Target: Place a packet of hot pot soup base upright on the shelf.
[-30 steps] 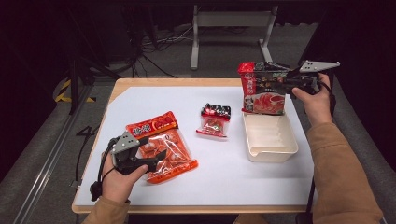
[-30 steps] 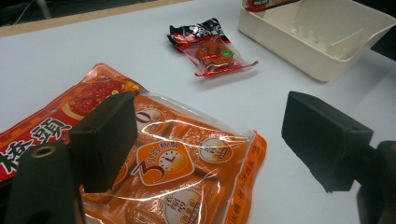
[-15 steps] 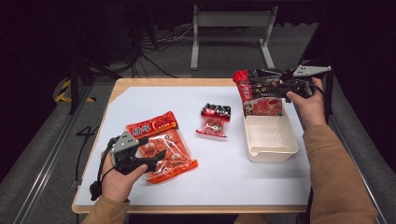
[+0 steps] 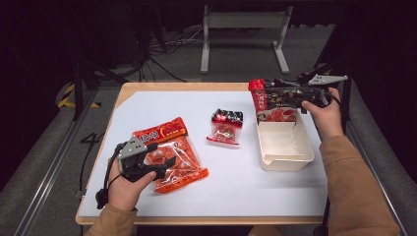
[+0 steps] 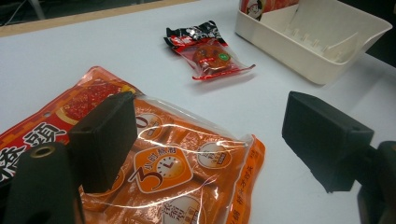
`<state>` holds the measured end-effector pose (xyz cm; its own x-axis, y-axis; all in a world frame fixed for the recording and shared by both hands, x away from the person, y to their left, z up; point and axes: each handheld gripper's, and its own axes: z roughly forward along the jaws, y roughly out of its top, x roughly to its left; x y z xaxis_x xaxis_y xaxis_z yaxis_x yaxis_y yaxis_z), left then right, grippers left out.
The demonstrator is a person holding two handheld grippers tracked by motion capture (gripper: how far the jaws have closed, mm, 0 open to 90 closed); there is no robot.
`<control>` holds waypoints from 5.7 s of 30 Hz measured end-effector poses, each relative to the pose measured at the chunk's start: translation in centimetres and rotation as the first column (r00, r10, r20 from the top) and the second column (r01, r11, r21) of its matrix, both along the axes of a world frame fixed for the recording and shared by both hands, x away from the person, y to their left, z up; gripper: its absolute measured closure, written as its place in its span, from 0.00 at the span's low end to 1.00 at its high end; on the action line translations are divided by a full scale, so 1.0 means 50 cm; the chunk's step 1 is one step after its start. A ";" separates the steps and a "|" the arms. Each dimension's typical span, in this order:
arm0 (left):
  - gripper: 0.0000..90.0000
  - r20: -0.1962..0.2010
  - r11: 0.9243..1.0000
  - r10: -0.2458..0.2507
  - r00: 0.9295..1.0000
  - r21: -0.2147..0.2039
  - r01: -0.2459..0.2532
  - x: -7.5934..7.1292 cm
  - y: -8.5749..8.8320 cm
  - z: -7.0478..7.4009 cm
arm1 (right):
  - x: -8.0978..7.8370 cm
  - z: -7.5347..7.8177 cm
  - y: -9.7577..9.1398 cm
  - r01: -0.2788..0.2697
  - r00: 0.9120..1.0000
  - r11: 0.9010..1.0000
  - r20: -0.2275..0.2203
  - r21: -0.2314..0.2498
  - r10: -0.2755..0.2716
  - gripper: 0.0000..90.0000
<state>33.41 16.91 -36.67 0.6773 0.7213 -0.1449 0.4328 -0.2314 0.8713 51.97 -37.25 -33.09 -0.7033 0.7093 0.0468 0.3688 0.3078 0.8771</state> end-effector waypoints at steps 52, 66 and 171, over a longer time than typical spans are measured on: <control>0.21 -0.003 1.000 0.010 1.000 -0.018 -0.010 0.030 0.014 0.005 | -0.095 0.007 -0.040 0.173 0.984 0.985 0.049 -0.011 -0.172 0.35; 0.17 -0.025 0.998 0.043 0.999 0.040 -0.042 0.054 0.053 0.015 | -0.216 0.037 0.003 0.132 0.986 0.991 0.107 -0.018 -0.129 0.34; 0.19 -0.266 0.961 0.272 0.925 0.025 -0.275 0.254 0.199 -0.183 | -0.356 -0.026 0.181 -0.110 0.991 0.994 0.075 0.007 0.110 0.34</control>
